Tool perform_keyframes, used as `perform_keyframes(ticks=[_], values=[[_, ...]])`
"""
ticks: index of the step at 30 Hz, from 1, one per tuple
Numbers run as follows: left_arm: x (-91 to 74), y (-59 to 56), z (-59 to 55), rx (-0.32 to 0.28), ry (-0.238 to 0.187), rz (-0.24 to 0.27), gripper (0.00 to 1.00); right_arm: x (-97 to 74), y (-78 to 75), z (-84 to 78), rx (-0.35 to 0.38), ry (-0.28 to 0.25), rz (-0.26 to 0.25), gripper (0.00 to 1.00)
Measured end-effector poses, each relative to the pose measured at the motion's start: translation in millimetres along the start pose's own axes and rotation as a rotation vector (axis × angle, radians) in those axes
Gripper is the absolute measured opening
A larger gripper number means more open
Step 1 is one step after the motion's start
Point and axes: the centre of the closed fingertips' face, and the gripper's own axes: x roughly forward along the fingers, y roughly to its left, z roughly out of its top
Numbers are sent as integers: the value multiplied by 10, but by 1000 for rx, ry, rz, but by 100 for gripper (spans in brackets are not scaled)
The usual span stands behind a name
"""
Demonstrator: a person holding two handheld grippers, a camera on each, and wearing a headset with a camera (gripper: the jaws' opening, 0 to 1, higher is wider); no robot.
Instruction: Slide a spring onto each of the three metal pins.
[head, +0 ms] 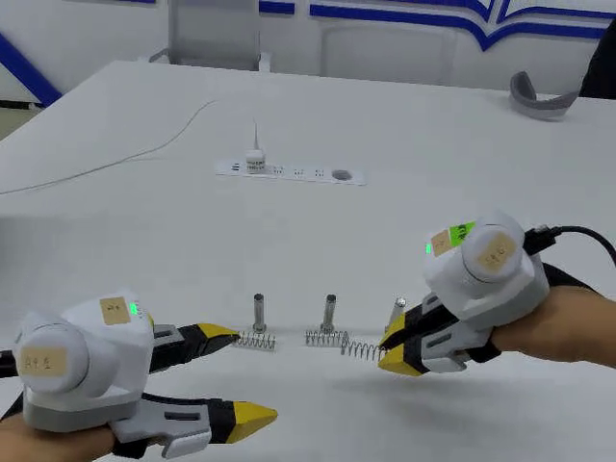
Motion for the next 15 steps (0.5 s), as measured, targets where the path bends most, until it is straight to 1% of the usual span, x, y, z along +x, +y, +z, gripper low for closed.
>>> perform_keyframes(ticks=[5,10,15], values=[[53,-60,91,19,-11,-29,52,70,89,178,-64,7,32,11],[99,-95,101,44,-7,-47,47,114,179,301,-120,16,61,11],[145,-131,98,66,1,-60,40,137,240,371,-150,20,81,11]])
